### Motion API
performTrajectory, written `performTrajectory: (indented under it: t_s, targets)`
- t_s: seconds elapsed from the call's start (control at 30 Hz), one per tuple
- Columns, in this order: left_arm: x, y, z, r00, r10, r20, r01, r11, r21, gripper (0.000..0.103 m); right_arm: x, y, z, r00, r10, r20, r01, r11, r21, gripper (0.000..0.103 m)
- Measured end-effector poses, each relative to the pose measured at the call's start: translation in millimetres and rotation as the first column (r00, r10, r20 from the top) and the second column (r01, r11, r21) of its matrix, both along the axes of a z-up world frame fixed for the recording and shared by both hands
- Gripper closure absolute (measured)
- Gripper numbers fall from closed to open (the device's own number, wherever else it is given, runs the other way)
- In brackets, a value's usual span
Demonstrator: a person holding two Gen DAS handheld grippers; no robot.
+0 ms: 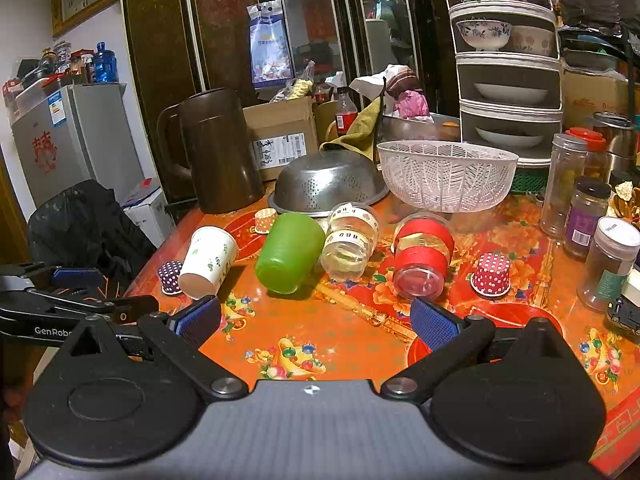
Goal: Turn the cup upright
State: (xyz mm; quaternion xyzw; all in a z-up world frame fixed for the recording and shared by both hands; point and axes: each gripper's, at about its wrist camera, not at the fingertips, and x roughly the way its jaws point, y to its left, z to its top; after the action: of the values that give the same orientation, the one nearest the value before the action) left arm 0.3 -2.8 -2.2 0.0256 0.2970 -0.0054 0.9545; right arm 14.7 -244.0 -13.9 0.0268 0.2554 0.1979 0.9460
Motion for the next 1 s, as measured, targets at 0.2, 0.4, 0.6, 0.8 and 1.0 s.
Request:
performTrajectory:
  t_s: [0.2,0.4,0.6,0.8,1.0]
  targets:
    - [-0.1,-1.0,-1.0,1.0,-0.003,-0.002,0.003,1.0,0.001,0.005,2.6,0.5,-0.5,1.0,0.002,-0.005,-0.002,1.0,0.002,0.001]
    - [0.0,-2.2,-1.2,1.0,-0.004,-0.007,0.004,1.0,0.001,0.005,3.0,1.7,-1.1,1.0,0.005,-0.006,-0.005,1.0,0.002,0.001]
    - [0.3,-2.7,-1.6,1.0,-0.003,-0.008,0.003,1.0,-0.001,0.005,2.9,1.5,-0.6,1.0,0.005,-0.005,-0.005,1.0,0.002,0.001]
    - [0.8,-3.9,-1.7,1.0,-0.005,-0.01,0.005,1.0,-0.001,0.005,3.3,1.7,-0.1,1.0,0.005,-0.005,-0.005,1.0,0.003,0.001]
    - [1.0,-5.0,-2.1,1.0,-0.008,-0.015,0.008,1.0,-0.004,0.005,3.9,0.2,-0.3,1.0,0.005,-0.012,-0.005,1.0,0.003,0.001]
